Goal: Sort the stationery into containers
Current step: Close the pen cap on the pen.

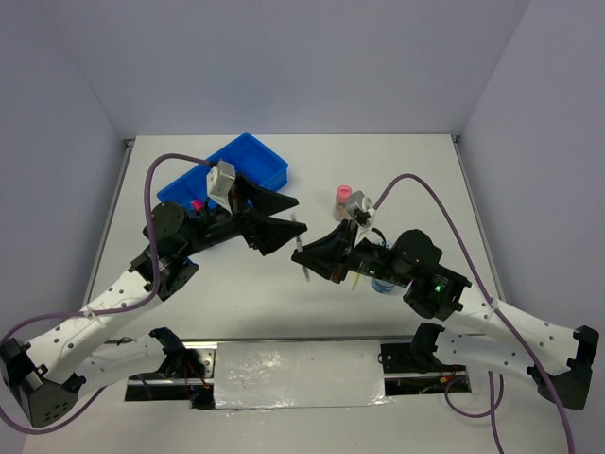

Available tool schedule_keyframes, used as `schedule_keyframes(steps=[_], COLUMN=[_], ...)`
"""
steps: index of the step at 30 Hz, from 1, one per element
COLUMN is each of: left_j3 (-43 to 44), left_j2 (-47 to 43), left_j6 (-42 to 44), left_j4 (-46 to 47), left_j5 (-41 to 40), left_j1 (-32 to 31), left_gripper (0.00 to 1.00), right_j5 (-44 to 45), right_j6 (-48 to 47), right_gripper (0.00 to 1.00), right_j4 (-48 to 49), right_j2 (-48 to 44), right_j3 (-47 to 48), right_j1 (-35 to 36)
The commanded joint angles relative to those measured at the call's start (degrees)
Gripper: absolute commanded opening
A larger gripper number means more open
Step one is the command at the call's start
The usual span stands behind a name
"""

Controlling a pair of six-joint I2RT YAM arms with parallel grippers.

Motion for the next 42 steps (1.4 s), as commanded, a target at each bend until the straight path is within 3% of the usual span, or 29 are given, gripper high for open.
schedule_keyframes(steps=[1,6,10,18,26,36,42], left_j3=[2.8,2.9,2.5,-1.5,-6.8,-15.0,-18.8], left_j2=[0.1,0.3,0.8,1.1,3.0,-0.5,-1.6], left_j6=[1.4,0.6,-0.8,-3.8,-10.4,-7.9,-8.1], left_j4=[1.5,2.6,4.1,4.5,7.7,-2.1,-1.3], left_j5=[-1.4,0.1,2.6,4.8,5.8,-4.4,-4.7], left_j1=[-0.2,-0.2,-0.2,-0.2,-0.8,-7.0,-7.2], left_gripper=[0.8,0.66,0.36,0.0,0.0,0.0,0.0], right_j5=[-1.2,-0.8,0.9,6.9,7.8,9.8,8.8], right_j6=[-1.1,-1.6,-2.0,-5.4,-13.1,-18.1,-15.7], right_gripper=[0.0,0.0,0.0,0.0,0.0,0.0,0.0], right_j4=[1.3,0.5,0.4,-1.2,3.6,6.8,7.1], right_j2=[0.2,0.7,0.5,3.5,10.3,12.1,13.3], right_j3=[0.8,0.9,1.4,9.3,20.1,29.4,33.7], right_j1=[0.0,0.0,0.0,0.0,-0.1,-0.5,-0.8])
